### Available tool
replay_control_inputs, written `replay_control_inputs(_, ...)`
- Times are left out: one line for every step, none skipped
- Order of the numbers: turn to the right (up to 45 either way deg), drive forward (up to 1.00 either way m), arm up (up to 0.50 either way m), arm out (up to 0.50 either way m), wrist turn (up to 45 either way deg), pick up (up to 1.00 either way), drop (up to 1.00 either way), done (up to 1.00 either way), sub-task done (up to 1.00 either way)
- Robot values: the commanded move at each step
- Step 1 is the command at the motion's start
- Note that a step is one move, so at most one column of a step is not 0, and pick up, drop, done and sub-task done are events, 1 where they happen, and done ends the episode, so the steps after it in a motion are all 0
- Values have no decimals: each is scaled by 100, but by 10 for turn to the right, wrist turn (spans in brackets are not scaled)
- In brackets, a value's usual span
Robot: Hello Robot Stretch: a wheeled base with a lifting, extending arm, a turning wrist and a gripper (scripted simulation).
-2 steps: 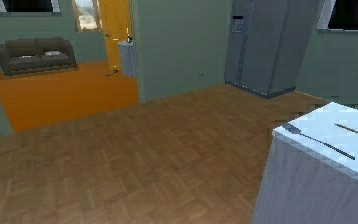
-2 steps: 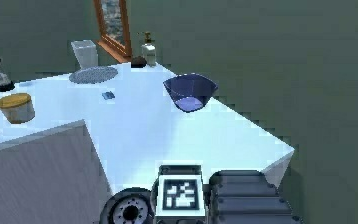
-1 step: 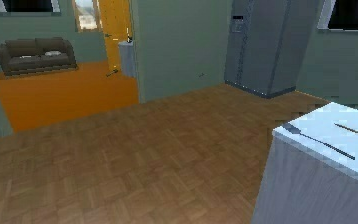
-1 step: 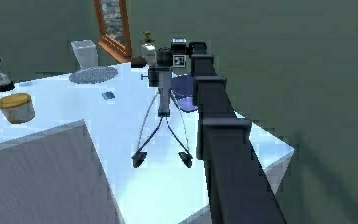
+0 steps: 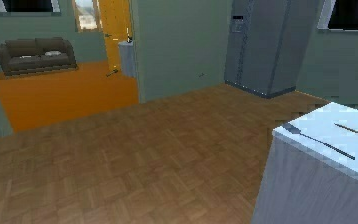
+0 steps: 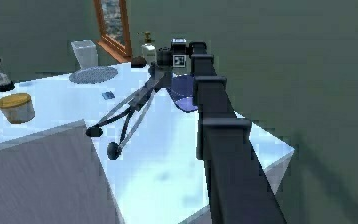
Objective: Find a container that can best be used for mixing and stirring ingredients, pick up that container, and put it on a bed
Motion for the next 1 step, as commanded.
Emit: replay_control_inputs(0, 0, 0, 0, 450, 0, 0, 0, 0)
